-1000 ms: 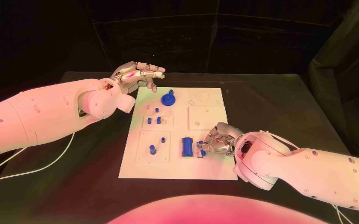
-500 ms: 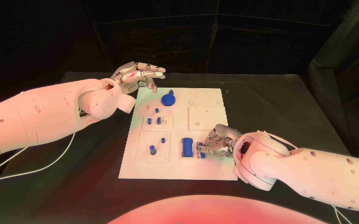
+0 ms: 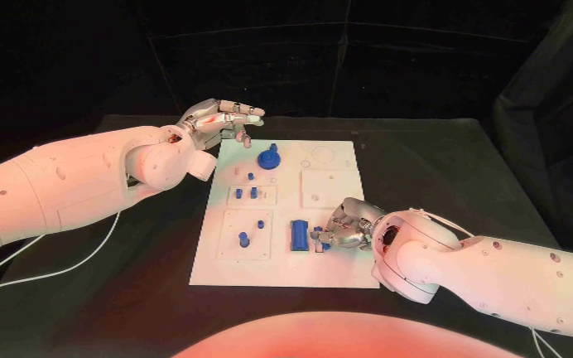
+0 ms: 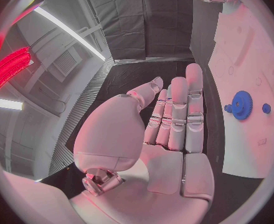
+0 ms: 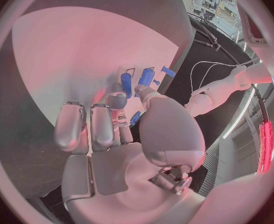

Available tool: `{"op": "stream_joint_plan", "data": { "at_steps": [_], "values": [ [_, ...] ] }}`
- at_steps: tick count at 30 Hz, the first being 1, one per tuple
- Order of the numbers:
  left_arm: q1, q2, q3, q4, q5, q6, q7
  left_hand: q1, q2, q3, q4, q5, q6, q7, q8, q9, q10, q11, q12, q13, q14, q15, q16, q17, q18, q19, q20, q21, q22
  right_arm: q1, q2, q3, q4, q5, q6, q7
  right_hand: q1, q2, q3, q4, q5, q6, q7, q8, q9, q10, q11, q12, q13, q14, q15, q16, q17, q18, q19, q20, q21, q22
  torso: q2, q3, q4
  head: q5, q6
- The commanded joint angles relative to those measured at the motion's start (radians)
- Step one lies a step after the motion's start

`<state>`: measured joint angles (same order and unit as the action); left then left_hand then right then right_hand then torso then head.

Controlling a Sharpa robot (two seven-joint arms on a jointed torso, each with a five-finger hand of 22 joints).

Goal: Assemble the parts on the task board

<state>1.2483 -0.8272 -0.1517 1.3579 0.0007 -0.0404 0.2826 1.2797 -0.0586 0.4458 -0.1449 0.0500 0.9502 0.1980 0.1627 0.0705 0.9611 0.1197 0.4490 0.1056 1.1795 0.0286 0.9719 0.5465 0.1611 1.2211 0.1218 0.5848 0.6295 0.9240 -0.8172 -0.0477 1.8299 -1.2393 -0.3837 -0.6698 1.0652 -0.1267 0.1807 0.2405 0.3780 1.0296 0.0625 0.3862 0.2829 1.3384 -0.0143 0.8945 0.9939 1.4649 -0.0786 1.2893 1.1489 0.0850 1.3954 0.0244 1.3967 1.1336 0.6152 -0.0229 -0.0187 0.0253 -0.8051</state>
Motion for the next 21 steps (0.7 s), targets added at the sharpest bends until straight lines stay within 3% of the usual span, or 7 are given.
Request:
{"op": "stream_joint_plan", "data": {
  "at_steps": [1, 12, 21],
  "values": [
    [0.002, 0.000, 0.001, 0.001, -0.001, 0.010, 0.000, 0.005, 0.000, -0.002, -0.004, -0.001, -0.009, 0.001, 0.006, -0.001, -0.006, 0.001, 0.003, -0.001, -0.004, 0.000, 0.006, -0.001, 0.020, -0.005, -0.001, -0.003, -0.002, 0.001, 0.003, 0.000, 0.002, 0.005, 0.000, 0.009, -0.022, -0.002, -0.038, 0.011, -0.014, 0.004, 0.000, 0.004, 0.002, 0.005, 0.000, 0.001, 0.002, 0.038, -0.004, -0.001, 0.000, -0.001, 0.002, 0.002, 0.000, -0.001, 0.000, 0.0001, -0.0002, -0.001, -0.001],
    [0.002, -0.001, 0.001, 0.001, -0.001, 0.011, -0.003, 0.005, 0.000, -0.002, -0.004, -0.001, -0.009, 0.001, 0.006, -0.001, -0.006, 0.001, 0.003, -0.001, -0.004, 0.000, 0.006, -0.001, 0.020, -0.005, -0.001, -0.003, -0.002, 0.001, 0.000, 0.000, 0.009, 0.008, 0.012, 0.014, -0.028, 0.015, -0.079, 0.026, -0.024, 0.008, -0.003, 0.006, 0.006, 0.007, -0.002, 0.006, 0.009, 0.039, -0.005, 0.003, 0.007, -0.002, 0.005, 0.001, 0.002, 0.006, -0.001, 0.0006, -0.0002, -0.003, -0.003],
    [0.002, 0.001, 0.001, -0.003, -0.001, 0.012, -0.004, 0.005, 0.000, -0.002, -0.004, -0.001, -0.009, 0.002, 0.006, -0.001, -0.006, 0.001, 0.004, -0.001, -0.005, 0.000, 0.006, -0.001, 0.020, -0.005, -0.001, -0.003, -0.002, 0.001, -0.008, 0.000, 0.022, 0.008, 0.022, 0.014, -0.039, 0.053, -0.119, 0.046, -0.010, 0.027, -0.011, 0.017, 0.015, 0.023, -0.009, 0.030, 0.031, 0.044, -0.010, 0.020, 0.032, -0.005, 0.012, -0.003, 0.010, 0.023, -0.001, 0.0010, -0.0010, -0.008, -0.002]
  ]
}}
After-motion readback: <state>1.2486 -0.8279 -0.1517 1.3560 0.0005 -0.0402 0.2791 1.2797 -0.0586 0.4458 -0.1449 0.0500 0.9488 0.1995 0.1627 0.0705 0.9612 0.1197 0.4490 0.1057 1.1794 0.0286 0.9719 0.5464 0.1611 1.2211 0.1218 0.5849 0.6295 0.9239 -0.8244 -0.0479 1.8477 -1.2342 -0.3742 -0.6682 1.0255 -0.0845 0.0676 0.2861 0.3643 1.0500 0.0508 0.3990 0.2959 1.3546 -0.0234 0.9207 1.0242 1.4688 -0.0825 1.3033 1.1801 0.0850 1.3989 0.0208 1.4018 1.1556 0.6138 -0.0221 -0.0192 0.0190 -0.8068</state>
